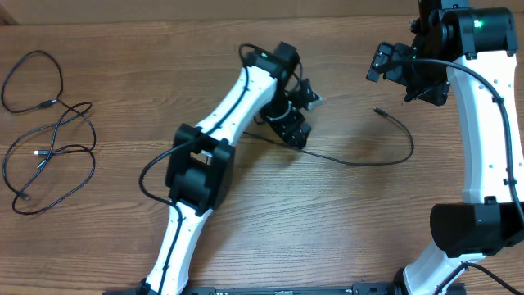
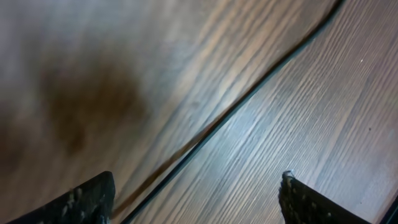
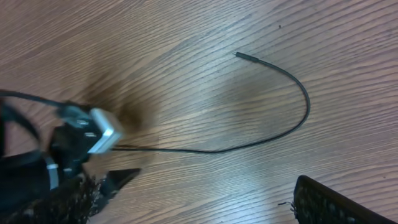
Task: Untangle cables
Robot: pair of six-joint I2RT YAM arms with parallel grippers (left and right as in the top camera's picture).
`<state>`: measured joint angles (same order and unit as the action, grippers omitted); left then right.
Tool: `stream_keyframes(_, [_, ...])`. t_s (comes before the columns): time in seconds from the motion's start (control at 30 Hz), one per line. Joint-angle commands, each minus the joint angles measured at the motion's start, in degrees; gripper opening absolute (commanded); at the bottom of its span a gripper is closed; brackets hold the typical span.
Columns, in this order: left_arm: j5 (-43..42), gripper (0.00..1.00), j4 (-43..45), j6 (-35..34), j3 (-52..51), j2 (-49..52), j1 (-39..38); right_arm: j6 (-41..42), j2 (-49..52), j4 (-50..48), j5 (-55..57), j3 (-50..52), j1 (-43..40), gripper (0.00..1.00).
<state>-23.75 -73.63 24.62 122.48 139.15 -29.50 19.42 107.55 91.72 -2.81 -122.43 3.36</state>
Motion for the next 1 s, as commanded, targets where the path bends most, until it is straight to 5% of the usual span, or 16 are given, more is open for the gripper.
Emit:
stream_keyframes(0.0, [-1.0,0.82,0.1,1.1,-0.5,3.0,-1.9,-0.5,0.0,-0.1,-0.3,0.2,-0.2,1.00])
stream_keyframes(0.67, [8.3,0.68,3.6,1.0,-6.7,4.0,-3.7,-0.5,0.0,0.2,-0.3,0.2,-0.2,1.00])
stream_keyframes(0.97, [21.7,0.60,7.3,-9.9,-9.6,4.0,-5.4,-1.8,0.0,0.7,-0.3,0.2,-0.2,1.00])
